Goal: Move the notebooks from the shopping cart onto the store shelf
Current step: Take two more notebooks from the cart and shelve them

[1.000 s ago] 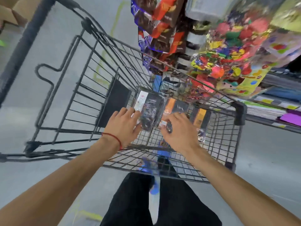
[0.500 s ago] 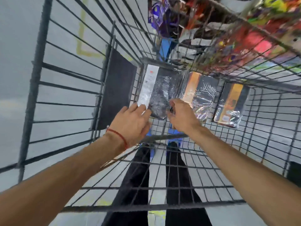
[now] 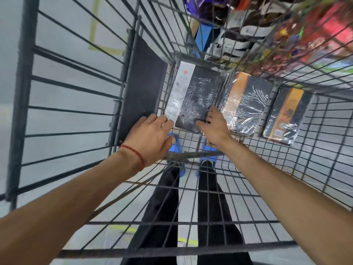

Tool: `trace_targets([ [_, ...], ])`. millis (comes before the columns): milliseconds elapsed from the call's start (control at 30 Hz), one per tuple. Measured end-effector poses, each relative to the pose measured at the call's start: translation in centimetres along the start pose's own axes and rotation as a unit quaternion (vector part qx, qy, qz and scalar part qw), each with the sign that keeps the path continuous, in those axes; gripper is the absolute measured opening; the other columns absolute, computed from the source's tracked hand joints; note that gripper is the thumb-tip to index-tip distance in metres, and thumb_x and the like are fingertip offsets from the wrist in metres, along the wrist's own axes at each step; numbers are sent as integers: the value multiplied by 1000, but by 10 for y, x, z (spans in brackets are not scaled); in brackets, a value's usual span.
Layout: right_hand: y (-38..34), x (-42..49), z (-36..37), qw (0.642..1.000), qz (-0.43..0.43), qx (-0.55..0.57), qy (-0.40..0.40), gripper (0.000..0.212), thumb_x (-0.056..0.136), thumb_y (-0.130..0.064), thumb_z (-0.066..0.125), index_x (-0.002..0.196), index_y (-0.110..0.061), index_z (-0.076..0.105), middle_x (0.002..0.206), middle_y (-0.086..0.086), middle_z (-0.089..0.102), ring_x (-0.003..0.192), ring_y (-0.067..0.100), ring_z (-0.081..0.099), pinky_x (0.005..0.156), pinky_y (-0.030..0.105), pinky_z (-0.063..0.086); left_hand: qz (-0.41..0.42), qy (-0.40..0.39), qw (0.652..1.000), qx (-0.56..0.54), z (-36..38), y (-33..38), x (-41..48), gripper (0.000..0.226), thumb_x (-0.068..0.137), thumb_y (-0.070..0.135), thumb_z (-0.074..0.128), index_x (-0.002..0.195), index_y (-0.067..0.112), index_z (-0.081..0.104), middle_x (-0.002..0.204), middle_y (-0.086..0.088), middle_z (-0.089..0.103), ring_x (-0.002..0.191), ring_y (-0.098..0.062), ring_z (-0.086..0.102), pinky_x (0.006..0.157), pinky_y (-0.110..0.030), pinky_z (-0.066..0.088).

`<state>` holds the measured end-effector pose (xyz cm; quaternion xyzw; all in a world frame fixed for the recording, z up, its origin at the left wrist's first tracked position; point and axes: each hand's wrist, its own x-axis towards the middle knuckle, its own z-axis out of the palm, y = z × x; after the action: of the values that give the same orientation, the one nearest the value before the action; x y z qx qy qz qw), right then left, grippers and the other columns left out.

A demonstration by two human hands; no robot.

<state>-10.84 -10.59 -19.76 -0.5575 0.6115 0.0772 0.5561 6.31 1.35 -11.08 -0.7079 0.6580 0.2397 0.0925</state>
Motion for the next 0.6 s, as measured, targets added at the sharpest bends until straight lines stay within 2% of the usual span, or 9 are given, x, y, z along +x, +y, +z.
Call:
trace_targets([
  [100,-2,5,1,999,21,35,6,48,88,-16,74,130,-10,49,118,3,66,106,21,66,93,40,55,0,0,1000,4,1,-2,1,31,94,39,42,112,18,55,109,-3,58,99,-26,53,85,-42,44],
  [200,-4,8,-1,999,30,44,1,30,90,-17,74,109,-14,50,99,-7,62,86,6,62,72,20,50,4,-3,1000,11,2,-2,1,31,94,40,42,113,18,54,110,-3,58,99,-27,53,84,-43,46],
  [233,-4,9,-1,998,29,55,5,27,90,-18,73,106,-17,51,96,-10,61,85,3,60,72,17,47,4,-4,1000,11,3,-1,1,32,94,40,42,114,18,54,111,-3,58,99,-26,53,85,-42,46],
  [300,-6,10,0,997,33,68,17,25,89,-25,75,106,-16,59,99,-7,68,91,7,65,78,19,48,3,-5,1000,10,3,-1,1,33,94,40,41,116,19,53,113,-2,58,101,-26,53,87,-43,46],
  [367,-9,8,1,996,28,77,34,39,82,-34,79,114,-16,63,105,-2,71,97,15,68,84,27,55,3,-6,1000,13,3,0,2,33,94,40,41,117,19,53,113,-2,58,101,-26,53,87,-43,45],
  [433,-5,11,2,997,7,55,51,50,77,-40,81,116,-17,59,111,3,67,99,18,67,87,33,58,5,-7,1000,16,4,0,2,32,94,40,41,116,19,53,112,-2,59,101,-25,53,87,-42,46],
  [533,-11,5,1,998,17,59,26,51,86,-36,76,122,-16,47,113,0,61,100,14,63,79,22,51,7,-8,1000,17,4,0,1,31,94,39,42,115,19,53,111,-3,59,100,-25,54,87,-41,46],
  [600,-10,4,1,995,35,91,-1,57,89,-30,75,130,-16,38,122,2,60,108,15,61,84,21,49,6,-15,1000,19,3,0,1,31,94,40,42,114,19,53,111,-3,59,101,-25,54,87,-41,46],
])
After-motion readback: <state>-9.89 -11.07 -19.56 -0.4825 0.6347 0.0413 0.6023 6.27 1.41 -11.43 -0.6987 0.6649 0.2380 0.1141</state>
